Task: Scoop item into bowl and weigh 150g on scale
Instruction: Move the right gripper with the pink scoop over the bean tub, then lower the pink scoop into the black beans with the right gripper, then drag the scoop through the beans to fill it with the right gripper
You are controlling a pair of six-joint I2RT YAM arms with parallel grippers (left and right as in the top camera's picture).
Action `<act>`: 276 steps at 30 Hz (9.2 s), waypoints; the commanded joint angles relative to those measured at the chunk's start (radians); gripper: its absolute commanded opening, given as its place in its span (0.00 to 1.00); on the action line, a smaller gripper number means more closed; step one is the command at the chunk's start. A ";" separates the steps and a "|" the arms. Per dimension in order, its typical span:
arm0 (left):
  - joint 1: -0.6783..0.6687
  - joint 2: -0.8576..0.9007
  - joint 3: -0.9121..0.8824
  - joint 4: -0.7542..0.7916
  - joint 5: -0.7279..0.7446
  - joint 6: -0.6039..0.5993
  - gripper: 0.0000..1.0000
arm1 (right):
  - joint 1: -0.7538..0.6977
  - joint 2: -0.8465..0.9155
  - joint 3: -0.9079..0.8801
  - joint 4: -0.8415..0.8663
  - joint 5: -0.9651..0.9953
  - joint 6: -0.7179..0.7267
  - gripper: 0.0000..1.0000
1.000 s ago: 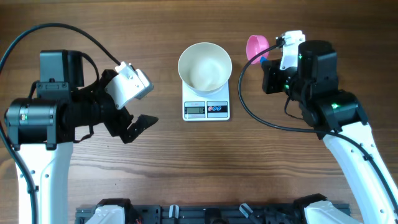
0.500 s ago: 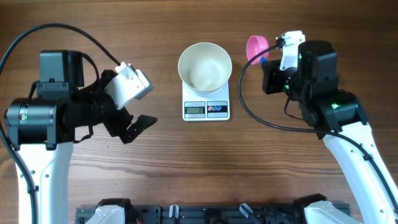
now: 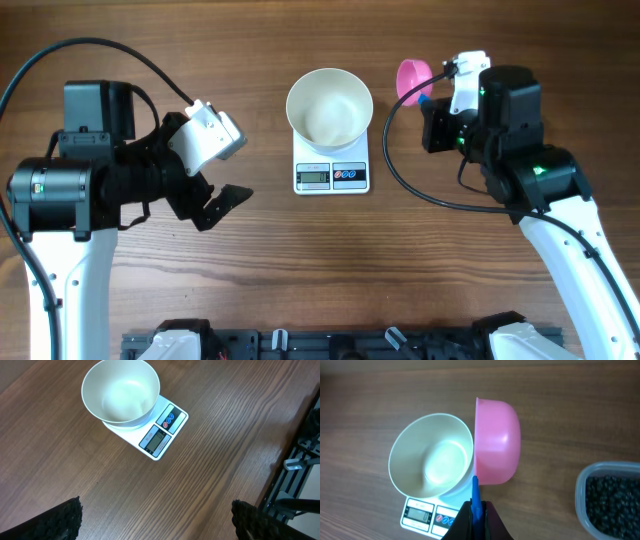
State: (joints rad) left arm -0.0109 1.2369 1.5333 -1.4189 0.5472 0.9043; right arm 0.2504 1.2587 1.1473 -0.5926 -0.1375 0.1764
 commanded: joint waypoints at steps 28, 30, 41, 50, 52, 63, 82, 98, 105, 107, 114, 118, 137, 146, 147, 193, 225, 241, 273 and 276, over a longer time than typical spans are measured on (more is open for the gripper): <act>0.007 -0.003 0.016 -0.003 -0.003 0.016 1.00 | -0.003 -0.178 0.018 -0.347 0.388 0.006 0.04; 0.007 -0.003 0.016 -0.003 -0.003 0.016 1.00 | -0.003 -0.168 0.018 -0.354 0.409 0.006 0.04; 0.007 -0.003 0.016 -0.003 -0.003 0.016 1.00 | -0.003 -0.129 0.018 -0.375 0.459 0.143 0.04; 0.007 -0.003 0.016 -0.003 -0.003 0.016 1.00 | -0.003 -0.129 0.018 -0.377 0.479 0.165 0.04; 0.007 -0.003 0.016 -0.003 -0.003 0.016 1.00 | -0.003 -0.129 0.018 -0.371 0.509 0.163 0.04; 0.007 -0.003 0.016 -0.003 -0.003 0.016 1.00 | -0.106 -0.121 0.043 -0.375 0.467 0.111 0.04; 0.007 -0.003 0.016 -0.003 -0.003 0.016 1.00 | -0.176 0.241 0.448 -0.650 0.362 -0.095 0.04; 0.007 -0.003 0.016 -0.003 -0.003 0.016 1.00 | -0.176 0.412 0.494 -0.697 0.450 -0.072 0.04; 0.007 -0.003 0.016 -0.003 -0.003 0.016 1.00 | -0.176 0.428 0.494 -0.652 0.525 -0.159 0.04; 0.007 -0.003 0.016 -0.003 -0.003 0.016 1.00 | -0.176 0.438 0.494 -0.646 0.566 -0.171 0.04; 0.007 -0.003 0.016 -0.003 -0.003 0.016 1.00 | -0.176 0.481 0.494 -0.589 0.566 -0.230 0.04; 0.007 -0.003 0.016 -0.003 -0.003 0.016 1.00 | -0.176 0.505 0.491 -0.587 0.557 -0.247 0.04; 0.007 -0.003 0.016 -0.003 -0.003 0.016 1.00 | -0.187 0.558 0.480 -0.570 0.555 -0.282 0.04; 0.007 -0.003 0.016 -0.003 -0.003 0.016 1.00 | -0.193 0.598 0.479 -0.568 0.510 -0.308 0.04; 0.007 -0.003 0.016 -0.003 -0.003 0.016 1.00 | -0.193 0.600 0.479 -0.566 0.510 -0.308 0.04; 0.007 -0.003 0.016 -0.003 -0.003 0.016 1.00 | -0.295 0.613 0.477 -0.508 0.496 -0.490 0.04; 0.007 -0.003 0.016 -0.003 -0.003 0.016 1.00 | -0.412 0.682 0.476 -0.555 0.101 -0.478 0.04; 0.007 -0.003 0.016 -0.003 -0.003 0.016 1.00 | -0.489 0.681 0.476 -0.618 0.043 -0.464 0.04; 0.007 -0.003 0.016 -0.003 -0.003 0.016 1.00 | -0.547 0.682 0.318 -0.448 -0.133 -0.405 0.04; 0.007 -0.003 0.016 -0.003 -0.003 0.016 1.00 | -0.547 0.681 0.319 -0.479 -0.157 -0.411 0.04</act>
State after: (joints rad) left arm -0.0109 1.2369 1.5337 -1.4212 0.5438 0.9043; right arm -0.2981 1.8809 1.5066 -1.0706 -0.2680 -0.2470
